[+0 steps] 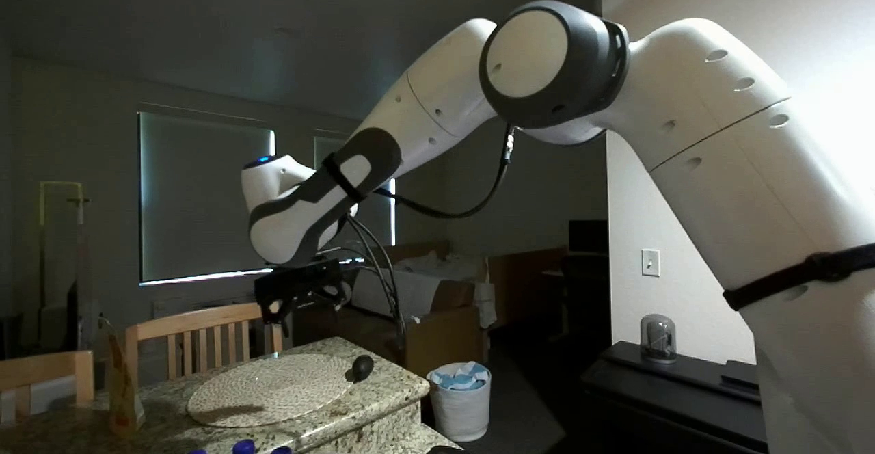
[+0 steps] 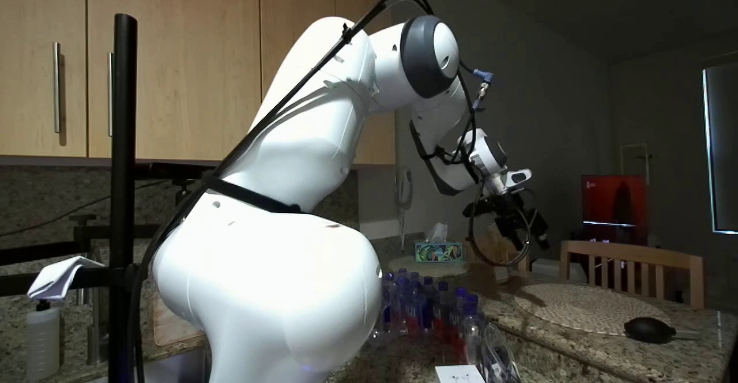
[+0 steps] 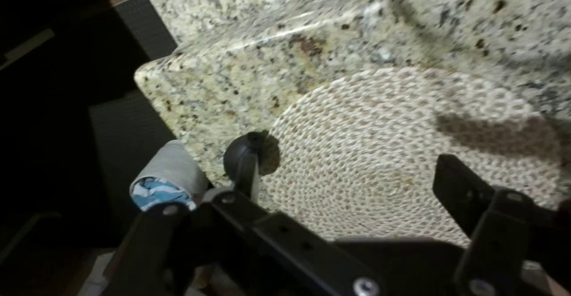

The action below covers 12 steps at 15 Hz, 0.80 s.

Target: Remove the black object from the purple packaging

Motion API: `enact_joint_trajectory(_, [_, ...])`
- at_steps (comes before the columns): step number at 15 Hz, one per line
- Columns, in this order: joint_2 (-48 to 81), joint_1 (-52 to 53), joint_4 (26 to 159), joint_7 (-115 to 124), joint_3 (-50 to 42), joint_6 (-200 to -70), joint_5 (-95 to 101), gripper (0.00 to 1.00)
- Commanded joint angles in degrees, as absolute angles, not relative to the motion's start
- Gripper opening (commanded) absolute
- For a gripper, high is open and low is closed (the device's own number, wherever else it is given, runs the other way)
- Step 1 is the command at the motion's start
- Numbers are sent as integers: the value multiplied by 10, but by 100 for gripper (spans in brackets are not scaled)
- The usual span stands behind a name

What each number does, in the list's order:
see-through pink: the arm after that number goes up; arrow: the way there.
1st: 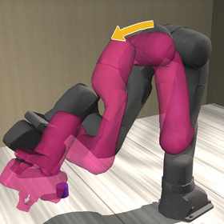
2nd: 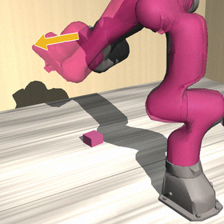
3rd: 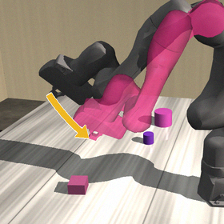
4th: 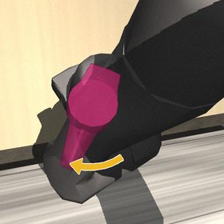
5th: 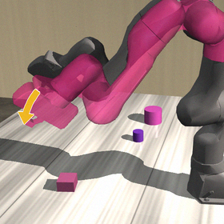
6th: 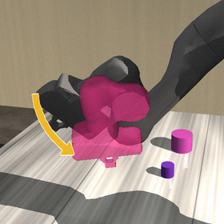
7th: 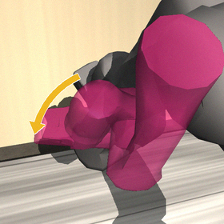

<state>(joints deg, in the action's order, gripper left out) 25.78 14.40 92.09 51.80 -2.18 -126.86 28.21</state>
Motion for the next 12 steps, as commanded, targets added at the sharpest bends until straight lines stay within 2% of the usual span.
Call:
enact_joint_trajectory(1, [203, 138, 1034, 527, -3, -1350, 226, 100])
enact_joint_trajectory(4, [193, 151, 1078, 576, -8, -1371, 212, 100])
enact_joint_trajectory(5, [225, 152, 1025, 550, -11, -1346, 225, 100])
enact_joint_trajectory(12, [226, 154, 1026, 553, -13, -1348, 225, 100])
